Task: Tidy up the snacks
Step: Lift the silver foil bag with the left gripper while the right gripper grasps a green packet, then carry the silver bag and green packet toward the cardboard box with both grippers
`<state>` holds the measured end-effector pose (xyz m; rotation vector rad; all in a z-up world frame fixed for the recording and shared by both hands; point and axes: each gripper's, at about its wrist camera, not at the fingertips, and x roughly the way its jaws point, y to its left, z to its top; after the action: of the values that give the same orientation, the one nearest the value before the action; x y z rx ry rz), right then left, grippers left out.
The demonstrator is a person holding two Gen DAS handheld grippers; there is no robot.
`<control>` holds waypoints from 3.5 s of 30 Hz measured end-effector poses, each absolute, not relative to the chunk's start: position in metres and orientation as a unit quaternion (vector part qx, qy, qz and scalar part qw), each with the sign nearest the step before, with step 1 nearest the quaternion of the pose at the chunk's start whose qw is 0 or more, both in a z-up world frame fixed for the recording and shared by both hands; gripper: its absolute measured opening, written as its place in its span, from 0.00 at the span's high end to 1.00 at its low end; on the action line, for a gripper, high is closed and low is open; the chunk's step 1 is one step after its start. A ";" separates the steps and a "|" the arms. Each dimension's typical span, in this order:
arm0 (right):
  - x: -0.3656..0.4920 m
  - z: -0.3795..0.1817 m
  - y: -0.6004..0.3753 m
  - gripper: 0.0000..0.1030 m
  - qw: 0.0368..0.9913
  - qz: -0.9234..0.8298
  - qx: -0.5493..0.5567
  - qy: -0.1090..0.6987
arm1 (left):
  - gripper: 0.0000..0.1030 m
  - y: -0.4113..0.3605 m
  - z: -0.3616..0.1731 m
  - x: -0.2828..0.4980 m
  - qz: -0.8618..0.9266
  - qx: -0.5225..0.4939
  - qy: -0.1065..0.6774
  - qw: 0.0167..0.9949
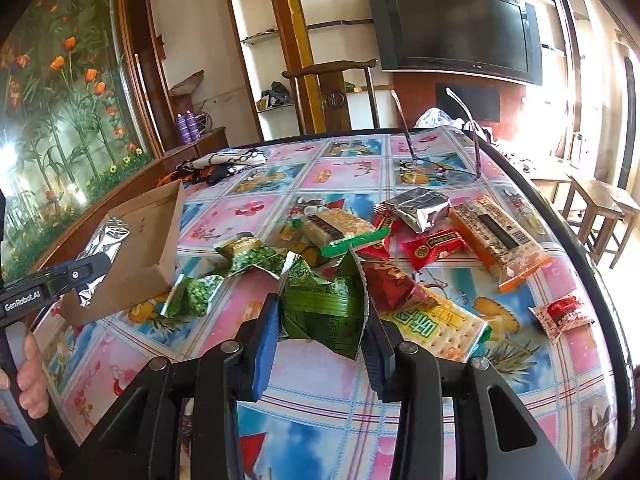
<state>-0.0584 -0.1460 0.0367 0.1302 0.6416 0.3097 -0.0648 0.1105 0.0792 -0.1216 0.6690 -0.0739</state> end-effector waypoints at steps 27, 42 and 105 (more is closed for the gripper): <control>-0.108 0.075 -0.131 0.60 0.942 0.180 0.079 0.272 | 0.45 0.129 0.117 -0.092 -0.012 -0.079 0.285 0.955; -0.129 0.051 -0.102 0.61 0.950 0.169 -0.026 0.262 | 0.45 0.084 0.101 -0.087 -0.022 -0.056 0.277 0.959; 0.018 0.127 0.036 0.60 0.876 0.334 0.041 0.345 | 0.44 0.274 0.116 0.029 0.100 -0.116 0.350 0.924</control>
<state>0.0177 0.0365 0.1275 0.0864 0.7198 0.6965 0.0289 0.2742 0.1159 -0.2384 0.7173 0.2062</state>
